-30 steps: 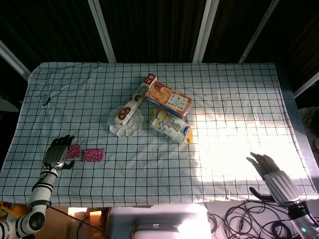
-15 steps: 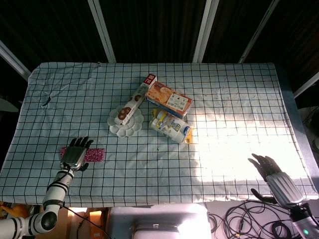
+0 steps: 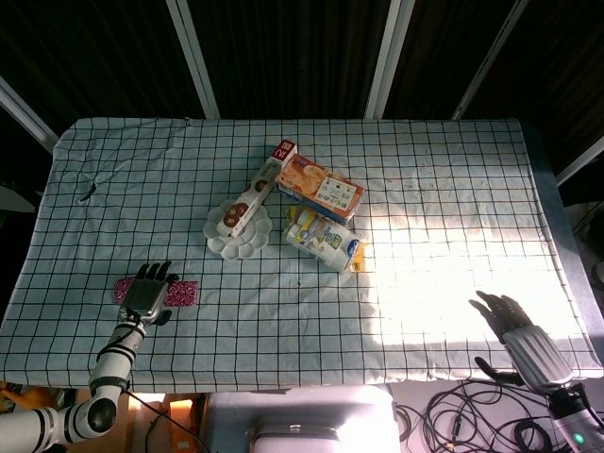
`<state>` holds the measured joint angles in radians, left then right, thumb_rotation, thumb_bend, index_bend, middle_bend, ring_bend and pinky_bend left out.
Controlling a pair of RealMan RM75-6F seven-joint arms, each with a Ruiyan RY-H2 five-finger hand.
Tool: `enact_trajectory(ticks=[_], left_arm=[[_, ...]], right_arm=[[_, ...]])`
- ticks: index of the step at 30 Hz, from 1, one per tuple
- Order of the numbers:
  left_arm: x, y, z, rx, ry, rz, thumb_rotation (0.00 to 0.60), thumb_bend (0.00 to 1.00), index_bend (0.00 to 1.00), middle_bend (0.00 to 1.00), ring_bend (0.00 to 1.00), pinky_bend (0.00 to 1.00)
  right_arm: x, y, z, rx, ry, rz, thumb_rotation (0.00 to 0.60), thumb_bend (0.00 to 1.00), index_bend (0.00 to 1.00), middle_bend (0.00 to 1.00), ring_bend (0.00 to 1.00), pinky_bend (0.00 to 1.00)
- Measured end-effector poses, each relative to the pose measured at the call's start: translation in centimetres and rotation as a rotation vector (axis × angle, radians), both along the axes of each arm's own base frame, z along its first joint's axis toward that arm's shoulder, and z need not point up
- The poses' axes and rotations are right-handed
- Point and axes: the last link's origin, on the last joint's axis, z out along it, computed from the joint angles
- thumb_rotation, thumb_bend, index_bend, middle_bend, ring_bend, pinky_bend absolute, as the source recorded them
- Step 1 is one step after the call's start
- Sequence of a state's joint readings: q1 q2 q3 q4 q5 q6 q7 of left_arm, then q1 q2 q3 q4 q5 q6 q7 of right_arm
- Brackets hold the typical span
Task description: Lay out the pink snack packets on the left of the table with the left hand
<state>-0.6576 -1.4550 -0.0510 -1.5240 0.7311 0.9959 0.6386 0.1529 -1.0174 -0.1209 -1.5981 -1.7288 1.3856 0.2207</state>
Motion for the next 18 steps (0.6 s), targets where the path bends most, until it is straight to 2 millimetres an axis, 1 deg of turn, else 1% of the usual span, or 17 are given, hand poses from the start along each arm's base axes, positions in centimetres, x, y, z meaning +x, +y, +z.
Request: enact_trajectory(ticks=[7, 18], left_arm=[[-0.15, 0.27, -0.13, 0.007, -0.014, 0.007, 0.6, 0.32, 0.34, 0.0, 0.0, 0.0], [0.0, 0.43, -0.03, 0.031, -0.044, -0.013, 0.6, 0.33, 0.45, 0.0, 0.0, 0.0]], right_arm=[[-0.08, -0.46, -0.06, 0.004, 0.005, -0.005, 0.6, 0.24, 0.0, 0.0, 0.0, 0.0], [-0.08, -0.28, -0.11, 0.007, 0.008, -0.006, 0.6, 0.24, 0.0, 0.0, 0.0, 0.0]])
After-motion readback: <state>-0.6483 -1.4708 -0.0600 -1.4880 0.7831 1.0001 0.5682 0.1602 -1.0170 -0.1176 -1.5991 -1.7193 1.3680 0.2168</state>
